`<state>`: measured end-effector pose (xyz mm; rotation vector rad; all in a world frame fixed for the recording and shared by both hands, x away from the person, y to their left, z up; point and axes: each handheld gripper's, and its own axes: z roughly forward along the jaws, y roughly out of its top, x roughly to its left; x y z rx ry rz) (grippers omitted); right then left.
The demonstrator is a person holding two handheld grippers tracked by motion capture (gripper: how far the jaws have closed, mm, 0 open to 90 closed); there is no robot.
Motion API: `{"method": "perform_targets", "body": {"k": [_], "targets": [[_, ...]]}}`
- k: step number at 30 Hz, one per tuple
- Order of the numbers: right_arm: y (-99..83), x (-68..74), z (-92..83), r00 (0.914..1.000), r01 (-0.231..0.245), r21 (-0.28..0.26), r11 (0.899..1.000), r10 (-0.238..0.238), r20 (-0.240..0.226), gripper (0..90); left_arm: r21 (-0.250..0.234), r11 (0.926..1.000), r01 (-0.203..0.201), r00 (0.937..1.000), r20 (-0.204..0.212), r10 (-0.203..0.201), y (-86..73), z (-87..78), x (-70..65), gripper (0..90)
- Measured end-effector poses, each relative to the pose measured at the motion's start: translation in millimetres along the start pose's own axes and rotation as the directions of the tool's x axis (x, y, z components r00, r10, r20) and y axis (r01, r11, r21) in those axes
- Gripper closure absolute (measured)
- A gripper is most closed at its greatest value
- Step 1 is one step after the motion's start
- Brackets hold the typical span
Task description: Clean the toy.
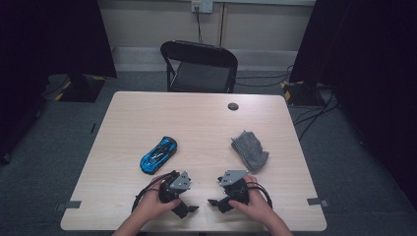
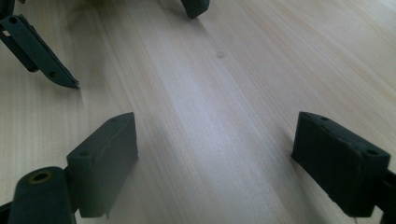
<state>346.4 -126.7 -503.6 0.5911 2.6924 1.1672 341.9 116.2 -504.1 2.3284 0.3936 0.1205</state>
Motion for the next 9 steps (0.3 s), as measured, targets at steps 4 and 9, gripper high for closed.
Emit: {"method": "perform_targets", "body": {"k": [4, 9], "targets": [[0.1, -0.1, 0.2, 1.0, 0.0, 0.0, 1.0, 0.0, 0.0, 13.1, -0.002, 1.0, -0.004, 1.0, 0.001, 0.004, 0.3, 0.4, 0.5, 0.0], [0.1, 0.0, 0.2, 1.0, -0.001, 0.0, 1.0, 0.001, 0.0, 13.1, 0.0, 1.0, -0.007, 1.0, 0.001, 0.007, 0.4, 0.3, 0.7, 0.0]]}}
